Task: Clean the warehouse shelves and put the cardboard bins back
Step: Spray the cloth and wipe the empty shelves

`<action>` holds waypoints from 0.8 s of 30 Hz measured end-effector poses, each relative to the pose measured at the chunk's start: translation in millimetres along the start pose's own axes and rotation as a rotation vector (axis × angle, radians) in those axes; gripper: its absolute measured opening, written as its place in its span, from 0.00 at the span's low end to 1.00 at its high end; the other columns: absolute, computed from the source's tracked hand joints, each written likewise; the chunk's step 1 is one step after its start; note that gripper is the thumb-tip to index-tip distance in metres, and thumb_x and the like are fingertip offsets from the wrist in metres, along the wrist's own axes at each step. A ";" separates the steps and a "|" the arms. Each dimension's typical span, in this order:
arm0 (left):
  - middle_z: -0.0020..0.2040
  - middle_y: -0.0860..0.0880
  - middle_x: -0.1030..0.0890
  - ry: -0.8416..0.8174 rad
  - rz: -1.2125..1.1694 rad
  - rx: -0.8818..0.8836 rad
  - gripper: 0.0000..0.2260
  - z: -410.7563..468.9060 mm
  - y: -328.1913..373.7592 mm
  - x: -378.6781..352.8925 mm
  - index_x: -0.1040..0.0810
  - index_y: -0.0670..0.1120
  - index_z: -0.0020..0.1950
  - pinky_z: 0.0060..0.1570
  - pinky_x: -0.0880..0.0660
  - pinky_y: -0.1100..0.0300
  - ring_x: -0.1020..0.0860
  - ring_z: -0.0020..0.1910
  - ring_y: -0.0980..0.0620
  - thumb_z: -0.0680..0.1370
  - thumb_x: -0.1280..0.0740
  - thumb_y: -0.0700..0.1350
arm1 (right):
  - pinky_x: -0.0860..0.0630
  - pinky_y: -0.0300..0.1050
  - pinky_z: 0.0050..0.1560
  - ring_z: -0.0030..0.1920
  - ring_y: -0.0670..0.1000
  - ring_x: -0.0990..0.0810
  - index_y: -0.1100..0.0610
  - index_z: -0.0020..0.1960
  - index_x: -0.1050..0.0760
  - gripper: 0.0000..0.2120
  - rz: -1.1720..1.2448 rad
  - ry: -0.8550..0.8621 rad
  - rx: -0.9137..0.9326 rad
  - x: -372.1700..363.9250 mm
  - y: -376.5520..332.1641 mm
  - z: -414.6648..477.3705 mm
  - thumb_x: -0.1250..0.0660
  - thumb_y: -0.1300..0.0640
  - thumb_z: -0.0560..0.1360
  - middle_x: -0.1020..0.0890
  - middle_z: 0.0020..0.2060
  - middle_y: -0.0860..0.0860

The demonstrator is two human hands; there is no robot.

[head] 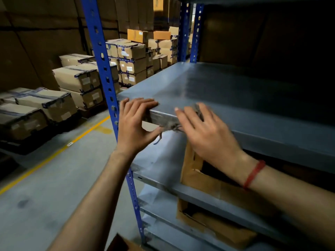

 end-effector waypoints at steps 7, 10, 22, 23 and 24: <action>0.64 0.50 0.22 -0.085 0.060 -0.019 0.40 3.6 21.1 2.2 0.23 0.47 0.64 0.73 0.43 0.38 0.27 0.67 0.49 0.64 0.28 0.75 | 0.35 0.64 0.72 0.70 0.69 0.31 0.65 0.73 0.31 0.21 -0.039 -0.054 -0.103 26.5 52.1 -70.8 0.44 0.55 0.84 0.23 0.61 0.64; 0.67 0.51 0.23 -0.140 0.131 -0.111 0.37 4.9 42.3 -9.7 0.24 0.50 0.69 0.74 0.48 0.34 0.29 0.70 0.48 0.69 0.32 0.74 | 0.31 0.64 0.68 0.66 0.68 0.27 0.65 0.69 0.27 0.24 0.008 -0.004 -0.201 11.1 24.2 -40.3 0.46 0.48 0.85 0.21 0.56 0.63; 0.63 0.53 0.19 -0.032 0.107 -0.109 0.30 5.3 40.8 -13.4 0.19 0.50 0.64 0.66 0.35 0.44 0.23 0.64 0.48 0.72 0.30 0.69 | 0.24 0.57 0.62 0.60 0.64 0.22 0.63 0.70 0.27 0.17 0.019 0.081 -0.090 13.1 35.3 -54.6 0.41 0.61 0.83 0.21 0.62 0.60; 0.64 0.52 0.19 -0.037 0.112 -0.107 0.30 4.7 41.9 -14.0 0.19 0.49 0.64 0.66 0.36 0.44 0.23 0.64 0.47 0.71 0.30 0.69 | 0.24 0.58 0.63 0.60 0.64 0.22 0.63 0.68 0.26 0.16 -0.002 0.071 -0.109 19.7 52.3 -72.6 0.40 0.59 0.83 0.21 0.61 0.60; 0.64 0.52 0.19 -0.039 0.118 -0.103 0.31 3.6 43.6 -14.3 0.20 0.49 0.64 0.67 0.36 0.43 0.23 0.64 0.47 0.71 0.30 0.69 | 0.25 0.58 0.63 0.61 0.65 0.22 0.63 0.67 0.24 0.15 -0.020 0.063 -0.136 26.3 67.8 -89.1 0.40 0.58 0.83 0.20 0.59 0.60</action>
Point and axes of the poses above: each hand's wrist, its own z-axis towards the middle knuckle, its own x-axis out of the back of the hand, y = z × x, the point moved 2 cm from there along z, towards the middle knuckle
